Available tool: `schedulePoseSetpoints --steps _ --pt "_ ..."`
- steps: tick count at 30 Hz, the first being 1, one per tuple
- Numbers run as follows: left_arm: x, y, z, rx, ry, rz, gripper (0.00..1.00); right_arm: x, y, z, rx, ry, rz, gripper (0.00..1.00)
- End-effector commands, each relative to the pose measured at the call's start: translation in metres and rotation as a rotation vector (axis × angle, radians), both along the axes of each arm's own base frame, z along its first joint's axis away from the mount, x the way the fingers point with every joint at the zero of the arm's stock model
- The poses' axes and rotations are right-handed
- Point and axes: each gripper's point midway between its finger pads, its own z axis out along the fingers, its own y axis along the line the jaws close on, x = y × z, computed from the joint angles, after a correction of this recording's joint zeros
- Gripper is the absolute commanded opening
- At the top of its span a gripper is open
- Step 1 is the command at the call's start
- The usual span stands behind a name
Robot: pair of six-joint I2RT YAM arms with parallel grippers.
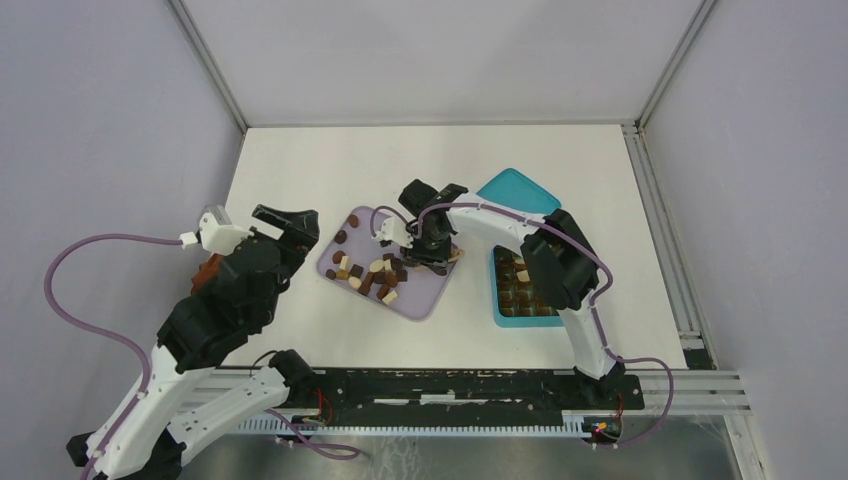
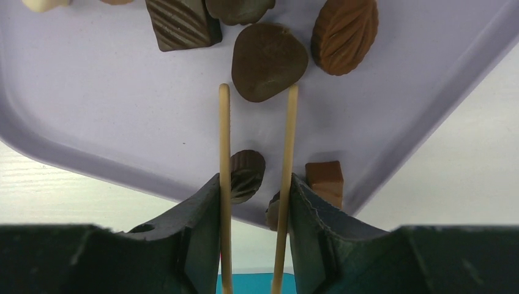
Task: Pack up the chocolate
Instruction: Pick up the fake chocolate from the plate.
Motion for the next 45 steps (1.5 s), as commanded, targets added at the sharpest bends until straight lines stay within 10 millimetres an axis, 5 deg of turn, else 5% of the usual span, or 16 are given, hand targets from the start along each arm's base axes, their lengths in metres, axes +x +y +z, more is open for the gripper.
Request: schedulePoseSetpoints --steps 1,23,29,37,45 --pt "0.003 0.006 0.000 0.022 -0.005 0.035 0.92 0.012 0.012 0.013 0.017 -0.047 -0.013 0.45" --pt "0.007 0.002 0.002 0.028 -0.006 0.034 0.92 0.020 0.033 0.007 0.014 -0.075 0.000 0.46" --pt "0.007 0.001 0.001 0.025 -0.004 0.030 0.92 0.018 0.035 0.005 0.017 -0.065 0.005 0.39" --pt "0.009 -0.004 -0.003 0.016 0.000 0.011 0.92 0.012 0.034 0.025 0.062 -0.077 0.015 0.19" --pt "0.010 -0.012 -0.008 0.004 0.007 -0.018 0.92 0.005 0.030 0.052 0.143 -0.077 0.016 0.17"
